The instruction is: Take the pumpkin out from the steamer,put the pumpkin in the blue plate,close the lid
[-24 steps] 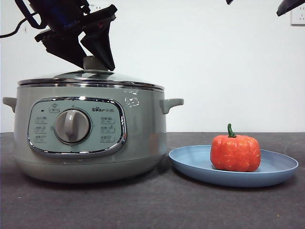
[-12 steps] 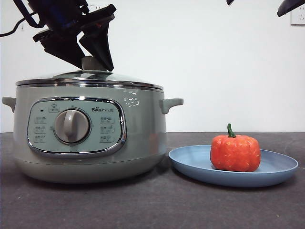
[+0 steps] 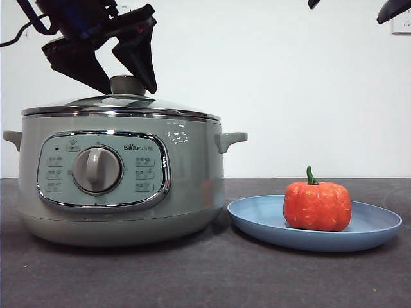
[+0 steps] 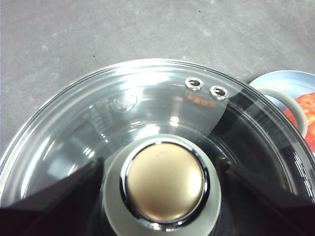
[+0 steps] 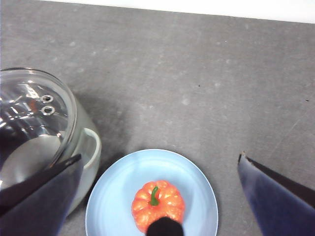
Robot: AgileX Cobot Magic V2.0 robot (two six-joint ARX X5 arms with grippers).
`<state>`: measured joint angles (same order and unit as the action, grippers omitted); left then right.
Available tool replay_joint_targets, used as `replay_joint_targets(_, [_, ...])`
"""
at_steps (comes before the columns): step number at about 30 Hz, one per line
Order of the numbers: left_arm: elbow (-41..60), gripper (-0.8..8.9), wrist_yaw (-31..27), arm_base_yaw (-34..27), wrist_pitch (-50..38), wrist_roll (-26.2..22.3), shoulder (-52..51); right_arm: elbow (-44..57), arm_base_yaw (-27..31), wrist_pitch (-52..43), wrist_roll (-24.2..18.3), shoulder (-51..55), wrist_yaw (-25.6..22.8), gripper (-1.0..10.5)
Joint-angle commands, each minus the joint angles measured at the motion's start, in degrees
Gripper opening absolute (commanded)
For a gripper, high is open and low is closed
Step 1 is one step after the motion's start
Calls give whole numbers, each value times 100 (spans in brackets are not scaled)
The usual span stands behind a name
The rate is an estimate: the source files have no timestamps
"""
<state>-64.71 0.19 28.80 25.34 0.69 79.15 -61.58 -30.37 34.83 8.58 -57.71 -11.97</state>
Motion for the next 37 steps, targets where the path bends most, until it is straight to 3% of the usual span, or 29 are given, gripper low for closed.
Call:
replay_joint_targets(1, [-17,404,-13,13,111,-26,-234,46,-13,24,31,142,11,532])
replay_joint_targets(4, [-17,388,2,13,372,-24,-566,46,-13,157,-74,273,63,528])
replay_joint_targets(7, [-17,171,46,15,767,-28,-986,46,-13,339,-120,415,289,392])
replay_joint_targets(9, [-17,-22,52,15,955,-33,-1292,48,-20,457,-127,507,308,219])
replay_joint_targets(13, [-15,-8,83,57,1095,-96,-1823,245,-20,330,-216,748,299,-17])
replay_joint_targets(18, [304,-9,-223,245,1097,-291,-2487,1084,-20,-433,-271,1394,271,-17])
replay_joint_targets(25, [2068,-8,-356,308,116,-195,-3814,2415,-20,-1421,-251,2479,269,-17])
replay_joint_targets(29, [2662,-8,-356,306,-107,-197,-4291,2647,-17,-1434,17,2730,245,-16])
replay_joint_targets(37, [2640,-3,-284,304,466,-201,-4260,2645,-13,-1231,-52,2734,114,-16])
